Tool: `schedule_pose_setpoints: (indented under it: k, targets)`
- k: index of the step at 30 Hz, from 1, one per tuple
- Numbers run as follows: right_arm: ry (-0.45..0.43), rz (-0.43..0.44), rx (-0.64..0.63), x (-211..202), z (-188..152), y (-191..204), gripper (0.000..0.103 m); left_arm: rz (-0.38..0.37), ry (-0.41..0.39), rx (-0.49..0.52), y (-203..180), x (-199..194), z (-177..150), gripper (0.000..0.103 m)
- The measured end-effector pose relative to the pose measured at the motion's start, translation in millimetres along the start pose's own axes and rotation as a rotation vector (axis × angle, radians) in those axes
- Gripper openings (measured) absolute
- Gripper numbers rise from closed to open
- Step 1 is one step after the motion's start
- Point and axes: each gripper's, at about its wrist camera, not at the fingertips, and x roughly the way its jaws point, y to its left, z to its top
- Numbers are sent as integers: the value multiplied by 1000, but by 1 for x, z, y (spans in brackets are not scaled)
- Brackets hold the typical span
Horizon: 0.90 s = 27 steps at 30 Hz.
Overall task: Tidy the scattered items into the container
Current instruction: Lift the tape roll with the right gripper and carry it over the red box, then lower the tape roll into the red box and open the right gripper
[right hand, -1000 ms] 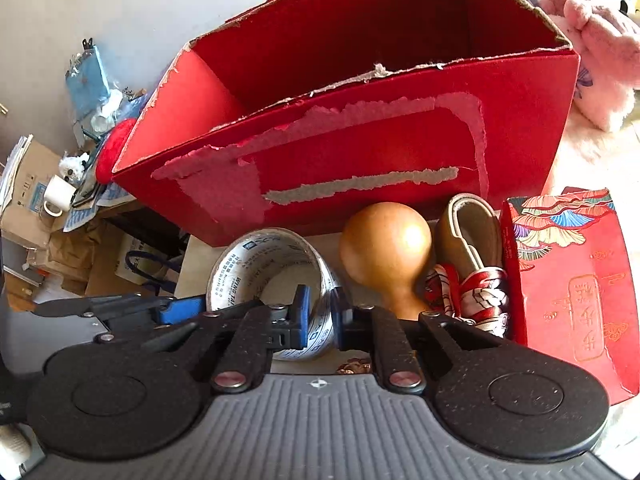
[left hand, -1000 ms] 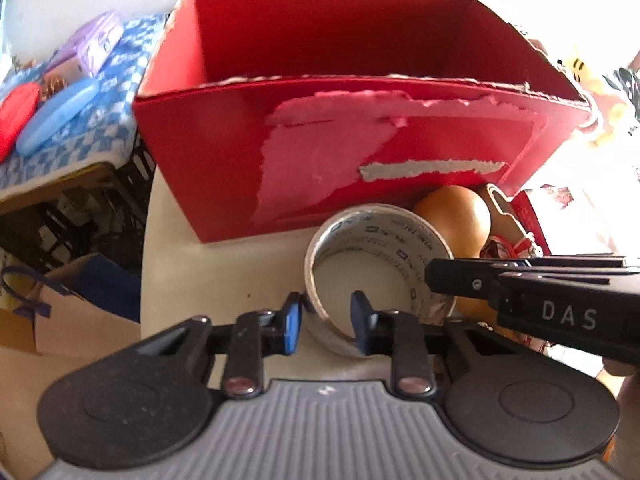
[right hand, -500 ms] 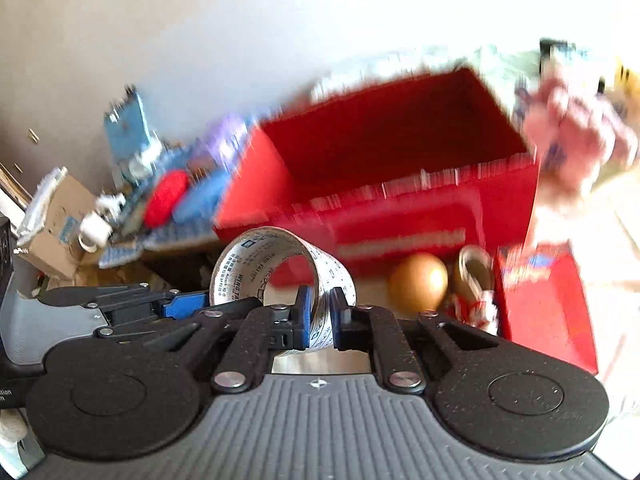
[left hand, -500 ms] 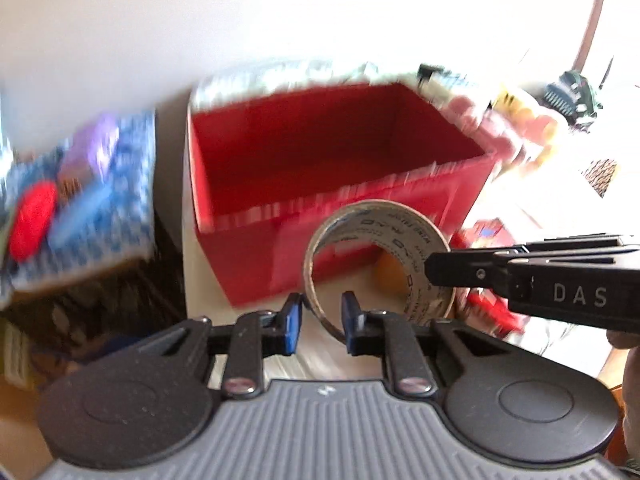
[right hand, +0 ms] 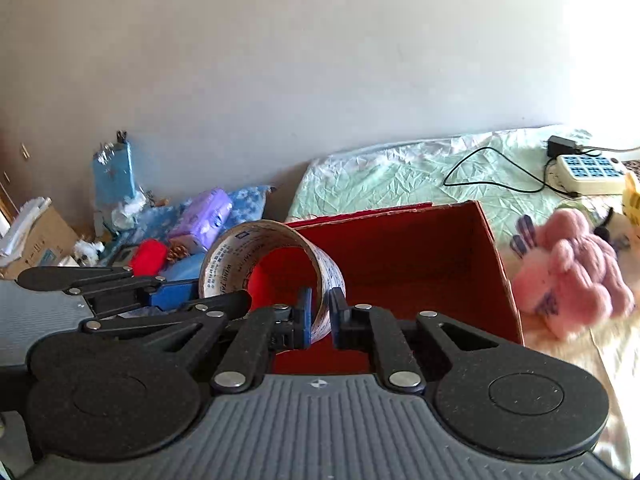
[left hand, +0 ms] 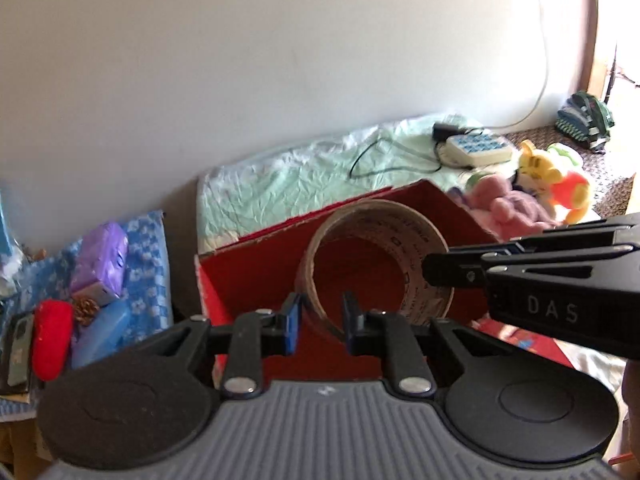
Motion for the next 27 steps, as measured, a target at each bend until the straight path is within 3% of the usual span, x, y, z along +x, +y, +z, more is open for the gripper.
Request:
schedule_pose_setpoints:
  k: [7,17,18,20,22,25,27]
  targets:
    - [196,6,-18,73,23,-35,10,-12,196,-89,-5,90,11,16]
    - [480,20,-19,151,28,-66,9,60,370,-150,-8,152,9,19]
    - [501,28,-11,156,27,-68,9,67,377,-159,-6,154,9,21]
    - [536,38,-2,165,28,-72,8,87,380,-170,-2,153,9,39]
    - [552,52,1,170,29,-73,8,102,368,-184,2,148,10,49]
    - [567,73,-5,173,31,-72,8,98,331,-191,8,129,11,49]
    - [581,92,11,176,33,-75,8,52,301,-193,10,112,10,41]
